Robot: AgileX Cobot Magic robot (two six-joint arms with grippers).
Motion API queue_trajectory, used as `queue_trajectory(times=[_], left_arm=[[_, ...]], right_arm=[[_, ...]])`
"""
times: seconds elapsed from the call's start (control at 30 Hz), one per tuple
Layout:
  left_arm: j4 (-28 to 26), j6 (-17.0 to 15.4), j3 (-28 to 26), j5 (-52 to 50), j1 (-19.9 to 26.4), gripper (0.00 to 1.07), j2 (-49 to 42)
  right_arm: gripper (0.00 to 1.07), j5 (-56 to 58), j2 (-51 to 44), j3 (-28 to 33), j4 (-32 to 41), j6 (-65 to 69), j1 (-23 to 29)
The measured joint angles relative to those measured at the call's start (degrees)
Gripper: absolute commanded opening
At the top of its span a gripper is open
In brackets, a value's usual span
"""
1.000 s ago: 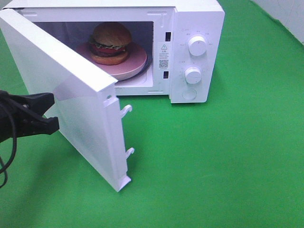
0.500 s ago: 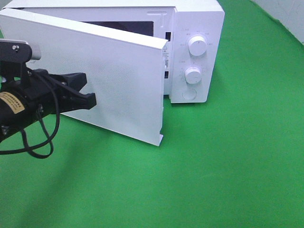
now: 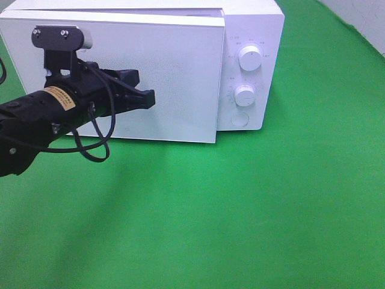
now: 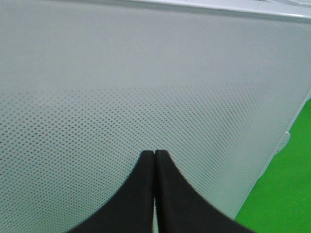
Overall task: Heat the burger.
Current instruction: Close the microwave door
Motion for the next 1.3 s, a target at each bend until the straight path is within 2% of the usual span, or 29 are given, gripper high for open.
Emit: queue_trajectory(times=[0.4,0.53,1.3], left_arm=[[0.0,0.0,-10.5,3.8,-1.6,0.0,6.1],[1.8,0.0,-14.3,6.8,-2.2,0.0,8.5],[5.4,0.0,-24.6,11.2,-3.5,0.0,14.8]], right_arm=[[0.76,0.0,0.0,0.0,0.0,0.0,0.0],[0.76,0.0,0.0,0.0,0.0,0.0,0.0],[0.76,0.0,0.0,0.0,0.0,0.0,0.0]])
